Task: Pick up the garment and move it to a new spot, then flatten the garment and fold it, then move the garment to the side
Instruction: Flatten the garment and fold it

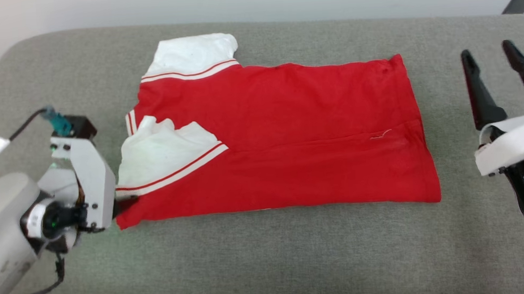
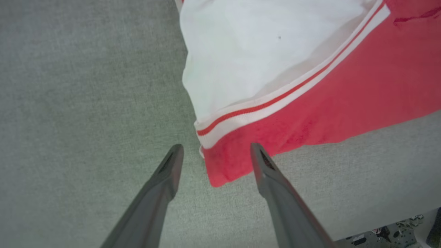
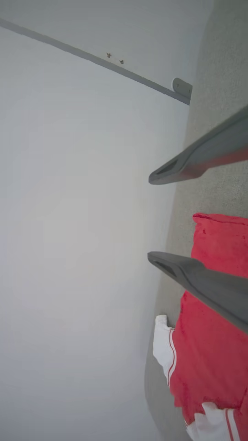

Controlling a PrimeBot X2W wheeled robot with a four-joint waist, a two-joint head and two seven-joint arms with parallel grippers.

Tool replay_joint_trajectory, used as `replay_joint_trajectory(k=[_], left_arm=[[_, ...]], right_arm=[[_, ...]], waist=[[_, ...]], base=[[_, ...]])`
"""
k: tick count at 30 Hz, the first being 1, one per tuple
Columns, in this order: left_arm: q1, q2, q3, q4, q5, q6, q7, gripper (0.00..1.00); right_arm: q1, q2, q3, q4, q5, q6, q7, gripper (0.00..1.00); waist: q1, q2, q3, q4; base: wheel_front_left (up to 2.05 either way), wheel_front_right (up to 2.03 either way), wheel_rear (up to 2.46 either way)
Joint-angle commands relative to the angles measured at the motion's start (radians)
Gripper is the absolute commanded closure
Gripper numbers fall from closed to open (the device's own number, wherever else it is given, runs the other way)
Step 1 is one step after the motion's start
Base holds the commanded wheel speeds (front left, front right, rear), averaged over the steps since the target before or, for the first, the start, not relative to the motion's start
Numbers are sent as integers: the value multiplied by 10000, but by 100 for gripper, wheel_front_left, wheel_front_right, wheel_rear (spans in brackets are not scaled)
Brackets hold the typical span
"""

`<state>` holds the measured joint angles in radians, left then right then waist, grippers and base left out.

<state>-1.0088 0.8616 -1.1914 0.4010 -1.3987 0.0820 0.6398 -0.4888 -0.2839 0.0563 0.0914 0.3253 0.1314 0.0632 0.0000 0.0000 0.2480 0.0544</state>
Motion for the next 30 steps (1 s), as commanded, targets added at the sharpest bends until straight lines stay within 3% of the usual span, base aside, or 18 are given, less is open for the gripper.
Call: replay_joint_trajectory(k=[1,5,10,14,19,20,22,26,30], left_arm=[[208,206,-21,-319,-95,279,88,0],[550,525,-40,-698,-177,690,44,0],[947,580,-27,-521,-172,813,-393,0],[1240,313,18,64,-192,714,-911,0],[1618,-182,-51,730,-540,573,-828,0],[1660,-285,-101,804,-566,525,-759,15],[1679,-460,-179,918,-573,422,-665,100],[1730,-623,-325,966,-581,228,-375,100],[1683,-809,-267,1079,-624,87,-449,100]], right_arm=[[378,327,-401,-531,-308,-16,-82,0],[877,881,-922,-1504,-748,-16,59,0],[1390,1343,-1286,-2390,-956,-16,381,0],[1645,1562,-1475,-2866,-984,-16,595,0],[1890,1704,-1631,-3123,-906,-16,1083,0],[1963,1737,-1647,-3149,-901,-16,1234,0],[2070,1783,-1649,-3212,-854,-16,1587,0],[2344,1904,-1516,-3205,-759,-16,2383,0],[2567,1970,-1322,-2840,-513,-16,3841,0]], waist=[[0,0,89,-150],[0,0,250,-346],[0,0,503,-585],[0,0,655,-718],[0,0,731,-753],[0,0,738,-742],[0,0,759,-705],[0,0,773,-636],[0,0,823,-518]], base=[[0,0,0],[0,0,0],[0,0,0],[0,0,0],[0,0,0],[0,0,0],[0,0,0],[0,0,0],[0,0,0]])
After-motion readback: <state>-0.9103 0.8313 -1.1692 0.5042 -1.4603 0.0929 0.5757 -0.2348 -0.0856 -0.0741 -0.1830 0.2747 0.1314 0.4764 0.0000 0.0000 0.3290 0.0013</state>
